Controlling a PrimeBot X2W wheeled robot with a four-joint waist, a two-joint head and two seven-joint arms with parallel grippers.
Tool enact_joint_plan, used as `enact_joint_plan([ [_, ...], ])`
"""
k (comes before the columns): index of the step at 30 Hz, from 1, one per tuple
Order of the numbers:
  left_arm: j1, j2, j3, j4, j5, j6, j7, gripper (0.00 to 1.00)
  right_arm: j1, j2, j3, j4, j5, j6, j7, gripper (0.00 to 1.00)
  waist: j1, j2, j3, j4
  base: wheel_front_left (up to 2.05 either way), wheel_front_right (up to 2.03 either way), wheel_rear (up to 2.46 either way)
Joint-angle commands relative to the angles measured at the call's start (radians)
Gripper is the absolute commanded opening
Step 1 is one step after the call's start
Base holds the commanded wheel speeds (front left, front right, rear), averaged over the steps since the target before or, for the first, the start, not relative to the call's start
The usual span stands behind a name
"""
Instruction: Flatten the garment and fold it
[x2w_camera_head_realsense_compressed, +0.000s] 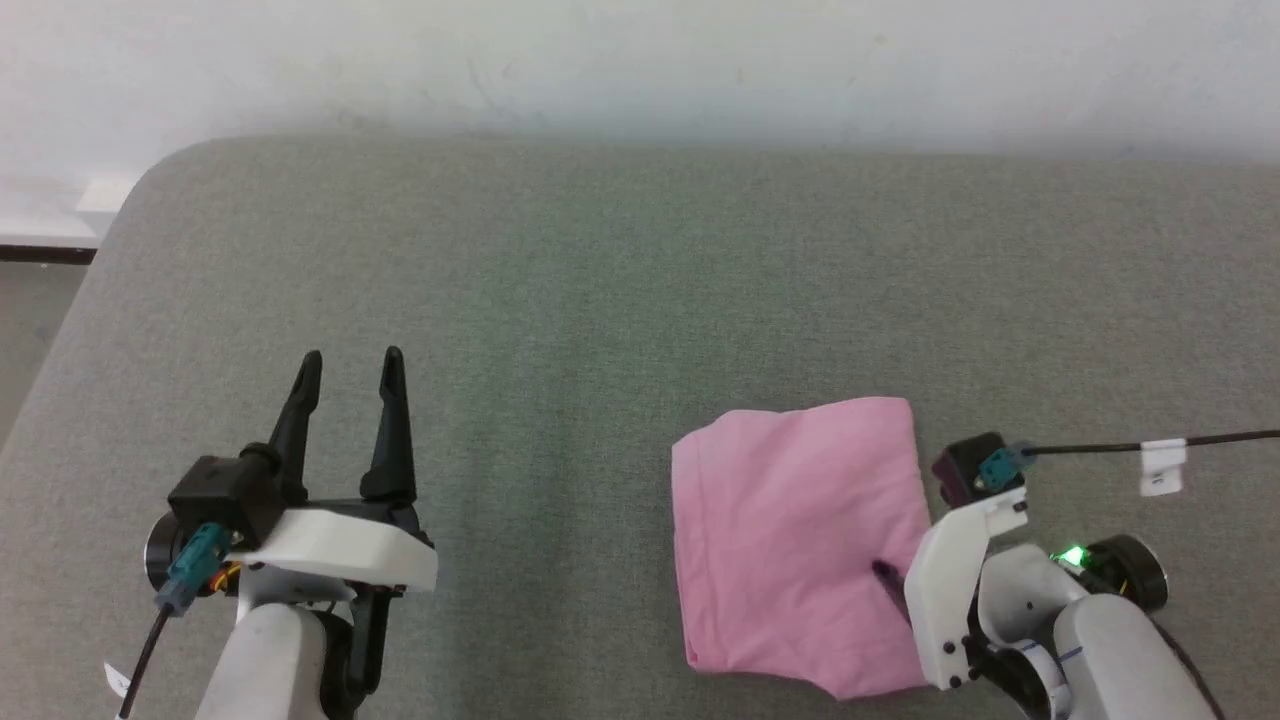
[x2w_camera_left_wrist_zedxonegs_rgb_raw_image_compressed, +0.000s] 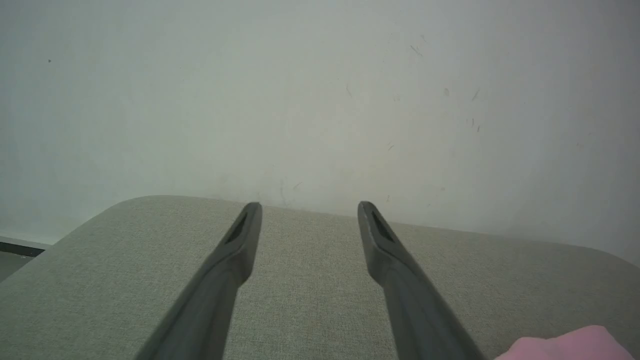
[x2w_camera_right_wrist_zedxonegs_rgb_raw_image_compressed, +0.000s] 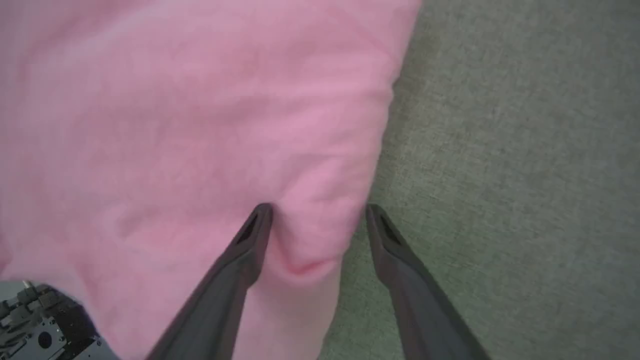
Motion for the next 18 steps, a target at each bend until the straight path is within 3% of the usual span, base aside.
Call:
enact_joint_plan([
  [1,-0.001,0.002,-0.007,0.0,0.01,0.006,-0.007,1.0,-0.014,0.008,-0.002,0.042,-0.022,-0.001,-0.006,1.0,0.0,-0.0001,0.008,0.009,0.0,0.0,0.0],
  [8,-0.013,-0.002,-0.015,0.01,0.014,0.007,-0.009,1.0,-0.051,0.027,-0.007,0.197,-0.049,-0.001,-0.03,1.0,0.0,-0.0001,0.018,0.018,0.0,0.0,0.0],
  [9,-0.014,-0.001,-0.014,0.011,0.014,0.008,-0.01,1.0,-0.056,0.028,-0.005,0.214,-0.046,-0.001,-0.033,0.49,0.0,-0.0001,0.018,0.018,0.0,0.0,0.0],
  [10,-0.013,-0.001,-0.013,0.011,0.013,0.008,-0.01,1.0,-0.062,0.028,-0.001,0.228,-0.044,-0.001,-0.038,0.32,0.0,-0.0001,0.017,0.016,0.0,0.0,0.0],
  [11,-0.012,-0.001,-0.011,0.01,0.013,0.01,-0.01,1.0,-0.068,0.028,0.004,0.239,-0.04,-0.001,-0.044,0.0,0.0,-0.0001,0.016,0.014,0.0,0.0,0.0],
  [18,0.016,0.013,0.027,-0.021,0.008,0.029,-0.012,1.0,-0.119,-0.019,0.095,0.245,0.029,-0.001,-0.06,0.0,0.0,-0.0001,0.02,-0.056,0.0,0.0,0.0],
])
